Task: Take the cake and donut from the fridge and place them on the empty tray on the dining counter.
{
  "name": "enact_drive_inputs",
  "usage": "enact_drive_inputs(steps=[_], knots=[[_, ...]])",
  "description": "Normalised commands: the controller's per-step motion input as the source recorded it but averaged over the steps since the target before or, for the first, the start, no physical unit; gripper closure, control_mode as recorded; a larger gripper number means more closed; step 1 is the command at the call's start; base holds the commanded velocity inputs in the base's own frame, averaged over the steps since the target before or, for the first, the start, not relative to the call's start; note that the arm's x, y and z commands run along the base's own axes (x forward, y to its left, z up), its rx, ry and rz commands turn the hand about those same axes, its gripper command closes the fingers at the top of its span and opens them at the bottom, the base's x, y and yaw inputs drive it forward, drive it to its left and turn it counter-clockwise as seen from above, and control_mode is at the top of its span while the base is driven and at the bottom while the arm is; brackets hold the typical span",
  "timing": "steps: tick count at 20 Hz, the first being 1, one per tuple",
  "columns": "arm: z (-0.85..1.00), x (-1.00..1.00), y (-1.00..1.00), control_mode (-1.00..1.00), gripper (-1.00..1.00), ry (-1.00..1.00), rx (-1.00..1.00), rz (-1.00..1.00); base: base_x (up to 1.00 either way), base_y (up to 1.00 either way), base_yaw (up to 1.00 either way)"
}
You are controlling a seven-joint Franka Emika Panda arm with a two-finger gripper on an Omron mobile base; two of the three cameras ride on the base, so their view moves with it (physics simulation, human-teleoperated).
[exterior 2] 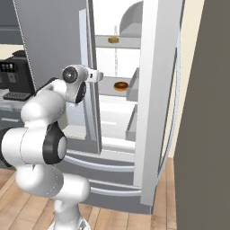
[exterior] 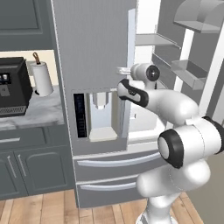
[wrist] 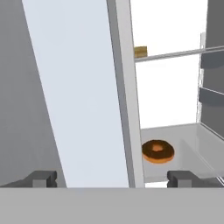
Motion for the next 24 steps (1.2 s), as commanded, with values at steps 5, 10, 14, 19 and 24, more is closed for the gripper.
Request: enact_drive_inputs(steps=[5, 10, 14, 19, 24], knots=[[0.16, 0.59, 0.0, -1.0, 1.0, 0.13, 0.0, 0.0, 0.0, 0.0, 0.0], [0.82, 0.05, 0.05, -1.0, 1.0, 0.28, 0.0, 0.0, 0.0, 0.0, 0.0], [0.7, -0.07, 0.48, -1.0, 1.0, 0.29, 0.0, 0.0, 0.0, 0.0, 0.0], [0.03, -0.54, 0.94, -1.0, 1.0, -0.07, 0.0, -0.01, 0.0, 0.0, 0.0], [-0.06, -0.96, 1.0, -1.0, 1.0, -0.31, 0.0, 0.0, 0.0, 0.0, 0.0]])
